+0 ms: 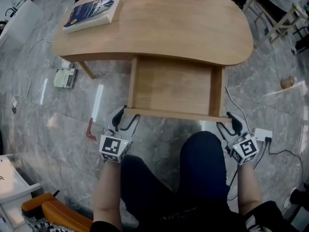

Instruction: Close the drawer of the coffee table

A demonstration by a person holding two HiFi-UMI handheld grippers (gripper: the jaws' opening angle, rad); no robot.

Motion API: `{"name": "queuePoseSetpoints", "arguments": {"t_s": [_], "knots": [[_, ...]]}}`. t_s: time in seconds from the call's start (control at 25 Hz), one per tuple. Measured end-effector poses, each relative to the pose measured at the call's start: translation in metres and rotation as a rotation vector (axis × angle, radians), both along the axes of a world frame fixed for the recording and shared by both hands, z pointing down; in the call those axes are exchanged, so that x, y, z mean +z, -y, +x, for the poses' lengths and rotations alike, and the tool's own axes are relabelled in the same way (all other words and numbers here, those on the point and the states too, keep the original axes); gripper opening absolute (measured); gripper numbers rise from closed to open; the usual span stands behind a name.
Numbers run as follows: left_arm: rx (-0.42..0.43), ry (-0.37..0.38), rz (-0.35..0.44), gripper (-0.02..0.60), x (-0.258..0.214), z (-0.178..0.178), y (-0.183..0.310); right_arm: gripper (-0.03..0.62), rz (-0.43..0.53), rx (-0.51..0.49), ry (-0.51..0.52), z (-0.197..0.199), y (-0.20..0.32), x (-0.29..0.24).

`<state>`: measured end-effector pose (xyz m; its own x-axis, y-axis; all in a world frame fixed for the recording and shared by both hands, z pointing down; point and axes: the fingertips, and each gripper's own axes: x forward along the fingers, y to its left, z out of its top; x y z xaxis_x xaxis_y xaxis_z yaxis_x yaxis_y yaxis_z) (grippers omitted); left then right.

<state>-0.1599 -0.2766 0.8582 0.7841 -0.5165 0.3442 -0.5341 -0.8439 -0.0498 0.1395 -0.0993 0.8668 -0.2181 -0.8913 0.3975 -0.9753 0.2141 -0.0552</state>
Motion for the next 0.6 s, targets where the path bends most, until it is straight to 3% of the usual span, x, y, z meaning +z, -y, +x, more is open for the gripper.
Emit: {"name": "queuePoseSetpoints", "arguments": {"t_s": [0.24,0.6], "knots": [[-0.092,-0.074,-0.009,0.219,-0.02,-0.004,0.008,0.221,0.008,0.013,0.006,-0.008,0.0,-0.01],[-0.129,-0.156,0.022,0.218,-0.04,0.001,0.025,0.219,0.06,0.064,0.036,-0.001,0.015,-0.038]]}}
